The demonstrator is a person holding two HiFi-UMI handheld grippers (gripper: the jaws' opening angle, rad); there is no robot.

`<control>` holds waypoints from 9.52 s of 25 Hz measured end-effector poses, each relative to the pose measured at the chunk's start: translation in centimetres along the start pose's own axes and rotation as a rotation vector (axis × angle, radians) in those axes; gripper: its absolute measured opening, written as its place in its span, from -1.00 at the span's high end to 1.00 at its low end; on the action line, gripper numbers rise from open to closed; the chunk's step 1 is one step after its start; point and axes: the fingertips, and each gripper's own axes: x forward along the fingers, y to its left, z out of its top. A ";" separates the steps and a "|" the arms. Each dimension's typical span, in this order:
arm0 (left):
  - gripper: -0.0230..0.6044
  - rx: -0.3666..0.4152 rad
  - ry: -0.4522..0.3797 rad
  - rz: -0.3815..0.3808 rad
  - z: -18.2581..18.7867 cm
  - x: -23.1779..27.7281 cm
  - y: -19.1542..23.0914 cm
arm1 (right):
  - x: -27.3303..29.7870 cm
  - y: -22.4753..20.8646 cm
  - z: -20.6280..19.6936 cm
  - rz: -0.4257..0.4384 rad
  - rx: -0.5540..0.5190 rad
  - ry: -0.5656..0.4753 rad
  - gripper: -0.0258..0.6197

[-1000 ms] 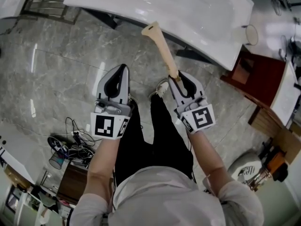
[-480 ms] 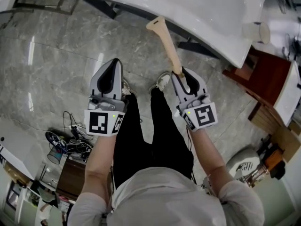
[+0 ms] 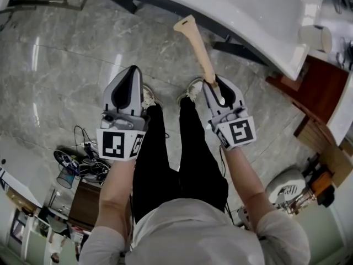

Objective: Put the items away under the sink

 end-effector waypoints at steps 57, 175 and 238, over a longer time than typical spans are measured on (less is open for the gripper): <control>0.92 -0.002 -0.047 -0.112 -6.8 3.6 -0.6 | 5.6 -5.3 -8.8 -0.113 0.026 0.003 0.52; 0.92 -0.049 -0.136 -0.266 -20.2 18.8 1.5 | 20.3 -18.4 -9.7 -0.465 0.088 -0.154 0.38; 0.92 -0.071 -0.007 -0.097 -8.2 10.6 -2.0 | 6.4 -12.6 -2.5 -0.419 0.098 -0.033 0.72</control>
